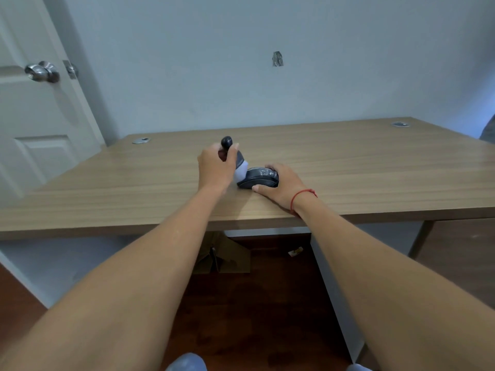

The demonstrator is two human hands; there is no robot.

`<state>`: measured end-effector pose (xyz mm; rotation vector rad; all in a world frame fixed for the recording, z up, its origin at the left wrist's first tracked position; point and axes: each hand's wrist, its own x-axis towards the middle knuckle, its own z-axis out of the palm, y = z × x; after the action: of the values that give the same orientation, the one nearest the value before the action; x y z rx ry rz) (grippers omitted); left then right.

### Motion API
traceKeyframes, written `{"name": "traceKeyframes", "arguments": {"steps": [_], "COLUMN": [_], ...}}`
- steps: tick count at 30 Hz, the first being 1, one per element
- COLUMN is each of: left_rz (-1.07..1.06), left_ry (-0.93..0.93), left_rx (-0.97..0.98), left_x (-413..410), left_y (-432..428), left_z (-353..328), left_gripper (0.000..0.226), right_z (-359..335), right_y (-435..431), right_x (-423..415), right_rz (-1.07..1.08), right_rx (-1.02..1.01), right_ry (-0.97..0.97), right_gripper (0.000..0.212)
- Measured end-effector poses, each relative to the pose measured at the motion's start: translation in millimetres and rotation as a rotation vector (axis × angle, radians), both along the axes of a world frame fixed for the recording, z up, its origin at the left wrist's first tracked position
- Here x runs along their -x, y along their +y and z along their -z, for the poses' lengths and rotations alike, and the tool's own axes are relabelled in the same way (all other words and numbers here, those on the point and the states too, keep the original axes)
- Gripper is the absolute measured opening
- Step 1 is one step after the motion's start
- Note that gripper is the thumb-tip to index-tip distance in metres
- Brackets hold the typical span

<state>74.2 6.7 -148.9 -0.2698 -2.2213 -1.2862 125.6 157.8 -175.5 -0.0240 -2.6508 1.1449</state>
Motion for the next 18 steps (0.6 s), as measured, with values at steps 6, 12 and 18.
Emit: {"name": "traceKeyframes", "arguments": {"steps": [6, 12, 18], "left_rz": [-0.090, 0.025, -0.082], "left_ry": [-0.061, -0.007, -0.088], "left_rx": [0.134, 0.099, 0.230], "left_x": [6.1, 5.2, 12.9], "left_y": [-9.3, 14.1, -5.5], "left_z": [9.7, -10.9, 3.3], "left_gripper": [0.037, 0.040, 0.035], "right_z": [1.3, 1.9, 2.2], "right_y": [-3.8, -2.4, -1.4], "right_x": [-1.1, 0.2, 1.4], "right_rz": [-0.014, -0.015, 0.003], "right_rx": [-0.014, -0.028, -0.011], "right_ry": [0.018, 0.014, 0.003], "right_gripper": [0.053, 0.054, 0.064]}}
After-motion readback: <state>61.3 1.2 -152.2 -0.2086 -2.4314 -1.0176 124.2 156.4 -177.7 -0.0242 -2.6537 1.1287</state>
